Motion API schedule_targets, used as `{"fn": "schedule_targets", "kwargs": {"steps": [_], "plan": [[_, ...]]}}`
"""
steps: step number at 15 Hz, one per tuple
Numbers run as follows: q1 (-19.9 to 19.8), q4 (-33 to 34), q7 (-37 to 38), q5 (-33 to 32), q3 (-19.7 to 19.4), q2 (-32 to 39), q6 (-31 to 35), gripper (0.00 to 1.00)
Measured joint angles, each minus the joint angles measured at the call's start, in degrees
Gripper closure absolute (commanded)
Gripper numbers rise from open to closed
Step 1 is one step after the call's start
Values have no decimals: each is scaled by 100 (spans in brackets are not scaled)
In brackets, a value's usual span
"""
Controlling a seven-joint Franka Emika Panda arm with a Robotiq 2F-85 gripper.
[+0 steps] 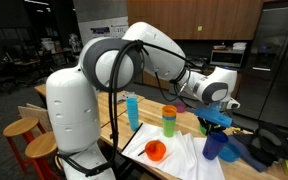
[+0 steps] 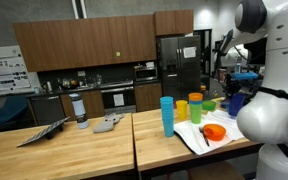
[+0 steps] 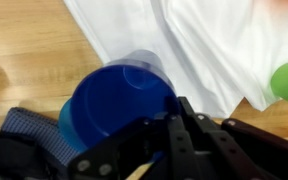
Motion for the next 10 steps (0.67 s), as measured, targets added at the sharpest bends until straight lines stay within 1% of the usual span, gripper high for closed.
{"fn": "schedule_targets", "kwargs": {"steps": [4, 6, 7, 8, 10], "plan": [[13, -547, -322, -31, 0, -582, 597, 98], [52, -840, -744, -97, -1, -855, 867, 98], [83, -980, -997, -117, -4, -980, 964, 98], [120, -1103, -1266, -118, -9, -1093, 1026, 93], [147, -1160, -1288, -111, -21, -1141, 1030, 93]]}}
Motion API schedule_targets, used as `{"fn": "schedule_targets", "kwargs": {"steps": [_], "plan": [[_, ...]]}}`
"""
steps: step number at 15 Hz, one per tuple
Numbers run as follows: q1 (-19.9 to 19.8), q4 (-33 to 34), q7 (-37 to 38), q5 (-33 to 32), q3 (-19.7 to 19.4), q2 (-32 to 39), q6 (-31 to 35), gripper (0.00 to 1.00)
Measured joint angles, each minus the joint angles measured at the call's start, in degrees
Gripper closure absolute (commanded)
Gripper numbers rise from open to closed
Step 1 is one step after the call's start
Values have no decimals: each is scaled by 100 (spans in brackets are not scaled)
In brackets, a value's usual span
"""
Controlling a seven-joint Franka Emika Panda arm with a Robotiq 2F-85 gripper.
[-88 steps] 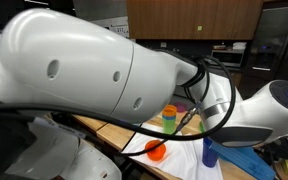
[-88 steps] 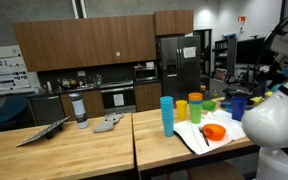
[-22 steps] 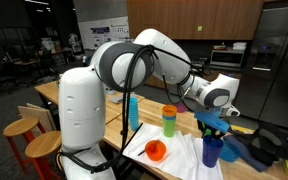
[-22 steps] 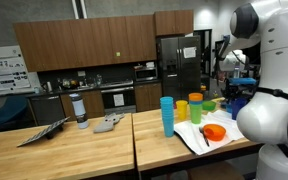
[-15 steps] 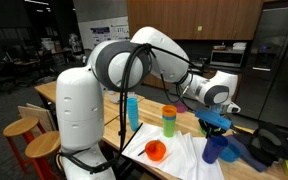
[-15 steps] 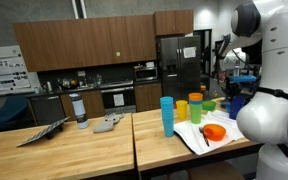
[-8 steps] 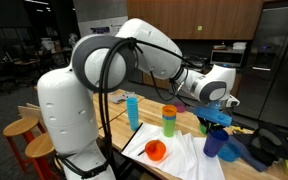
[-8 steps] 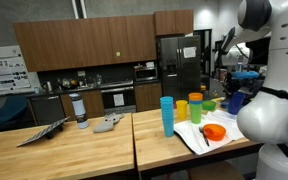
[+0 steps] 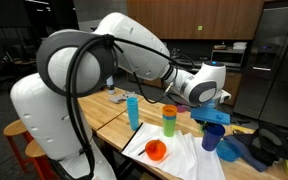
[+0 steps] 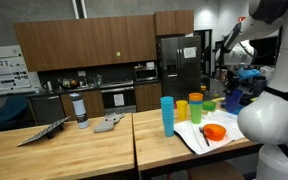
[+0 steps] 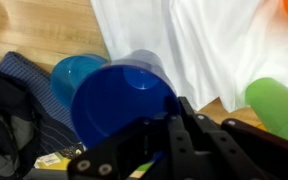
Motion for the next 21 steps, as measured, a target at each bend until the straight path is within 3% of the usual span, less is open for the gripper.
{"fn": "schedule_targets", "kwargs": {"steps": [13, 14, 16, 21], "plan": [[13, 20, 5, 0, -35, 72, 2, 93], [13, 20, 4, 0, -34, 73, 2, 98], [13, 33, 4, -4, -34, 70, 3, 98], [36, 425, -13, -768, -11, -586, 137, 98]]}}
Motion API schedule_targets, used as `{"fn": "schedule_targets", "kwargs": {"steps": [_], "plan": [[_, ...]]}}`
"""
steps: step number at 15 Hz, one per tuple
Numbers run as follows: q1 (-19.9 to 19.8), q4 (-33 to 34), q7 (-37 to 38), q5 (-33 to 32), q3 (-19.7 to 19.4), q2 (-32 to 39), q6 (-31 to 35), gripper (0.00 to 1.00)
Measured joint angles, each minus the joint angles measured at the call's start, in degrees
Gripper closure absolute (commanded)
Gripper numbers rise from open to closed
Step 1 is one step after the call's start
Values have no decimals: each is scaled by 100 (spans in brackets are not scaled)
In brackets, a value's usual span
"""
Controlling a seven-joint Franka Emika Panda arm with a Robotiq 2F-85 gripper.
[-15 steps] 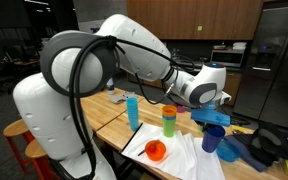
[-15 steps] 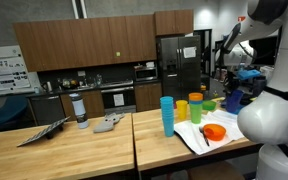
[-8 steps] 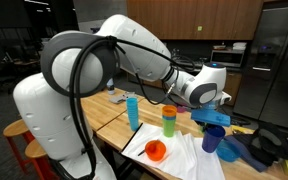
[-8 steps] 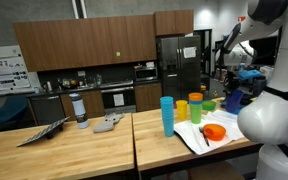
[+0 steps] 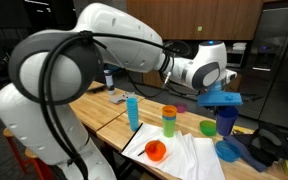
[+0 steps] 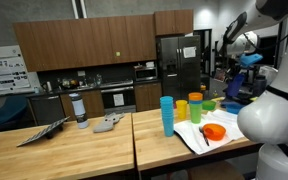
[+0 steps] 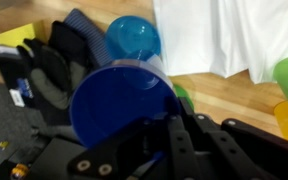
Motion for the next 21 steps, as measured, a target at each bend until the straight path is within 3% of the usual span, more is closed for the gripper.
{"fn": "schedule_targets", "kwargs": {"steps": [4, 9, 12, 13, 20, 21], "plan": [[394, 429, -165, -231, 126, -640, 50, 98], [1158, 674, -345, -96, 254, -712, 518, 98], [1235, 823, -282, -132, 373, -581, 445, 98], [1235, 898, -282, -144, 388, -533, 363, 93], [1231, 1117, -300, -148, 388, -453, 82, 93], [1231, 1118, -301, -148, 388, -452, 78, 98]]}}
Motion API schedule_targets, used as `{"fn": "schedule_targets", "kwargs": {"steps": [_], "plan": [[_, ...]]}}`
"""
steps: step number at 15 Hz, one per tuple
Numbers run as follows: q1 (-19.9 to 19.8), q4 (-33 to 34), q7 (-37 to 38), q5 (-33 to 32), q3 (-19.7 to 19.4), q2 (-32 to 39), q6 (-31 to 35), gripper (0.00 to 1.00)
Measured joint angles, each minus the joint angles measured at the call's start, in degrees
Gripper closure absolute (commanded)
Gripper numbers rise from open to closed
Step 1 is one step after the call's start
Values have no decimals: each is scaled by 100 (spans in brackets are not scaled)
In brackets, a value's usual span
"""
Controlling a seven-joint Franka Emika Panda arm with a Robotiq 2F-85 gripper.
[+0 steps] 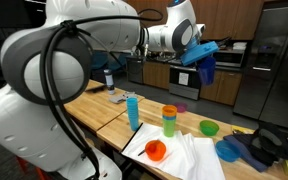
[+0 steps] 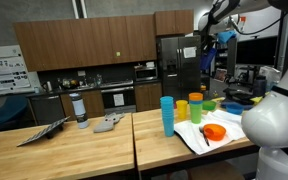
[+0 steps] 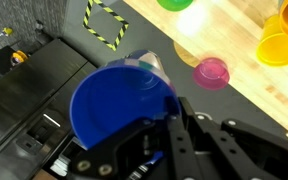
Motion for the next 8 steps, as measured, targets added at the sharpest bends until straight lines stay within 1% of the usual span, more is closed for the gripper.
{"fn": "schedule_targets", "kwargs": {"steps": [3, 4, 7, 8], "plan": [[4, -5, -9, 39, -5, 9, -25, 98], [41, 4, -119, 220, -32, 23, -99, 98], [271, 188, -796, 1286, -244, 158, -732, 98], [292, 294, -943, 1546, -301, 229, -965, 98]]}}
